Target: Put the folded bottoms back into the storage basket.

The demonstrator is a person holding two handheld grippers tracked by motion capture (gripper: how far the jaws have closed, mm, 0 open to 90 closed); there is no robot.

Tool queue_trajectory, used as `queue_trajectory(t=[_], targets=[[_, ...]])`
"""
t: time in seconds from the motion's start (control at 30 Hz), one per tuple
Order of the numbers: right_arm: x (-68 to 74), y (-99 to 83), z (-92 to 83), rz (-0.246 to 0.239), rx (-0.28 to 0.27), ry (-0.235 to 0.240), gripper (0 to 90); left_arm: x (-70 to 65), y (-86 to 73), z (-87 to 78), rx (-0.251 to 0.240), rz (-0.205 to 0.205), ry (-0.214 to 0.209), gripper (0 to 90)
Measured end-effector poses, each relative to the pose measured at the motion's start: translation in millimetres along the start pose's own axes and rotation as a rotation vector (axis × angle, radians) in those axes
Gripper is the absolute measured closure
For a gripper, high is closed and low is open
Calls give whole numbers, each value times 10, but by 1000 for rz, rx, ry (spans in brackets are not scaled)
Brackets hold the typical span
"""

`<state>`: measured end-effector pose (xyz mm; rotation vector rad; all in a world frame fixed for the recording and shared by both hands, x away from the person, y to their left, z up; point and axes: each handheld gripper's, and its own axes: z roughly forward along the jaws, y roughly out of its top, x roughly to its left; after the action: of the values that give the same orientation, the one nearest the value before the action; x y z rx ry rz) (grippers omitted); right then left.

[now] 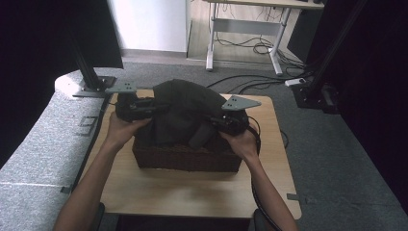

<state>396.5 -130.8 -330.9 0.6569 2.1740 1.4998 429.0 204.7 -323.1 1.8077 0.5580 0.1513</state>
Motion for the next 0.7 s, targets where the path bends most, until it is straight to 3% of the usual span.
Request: queue_trajectory(t=[0.37, 0.7], targets=[[-255, -253, 349, 23, 63, -36, 709, 341, -232, 296, 46, -24, 15, 688], [-263, -505, 673, 37, 124, -26, 709, 495, -516, 319, 108, -59, 53, 689]])
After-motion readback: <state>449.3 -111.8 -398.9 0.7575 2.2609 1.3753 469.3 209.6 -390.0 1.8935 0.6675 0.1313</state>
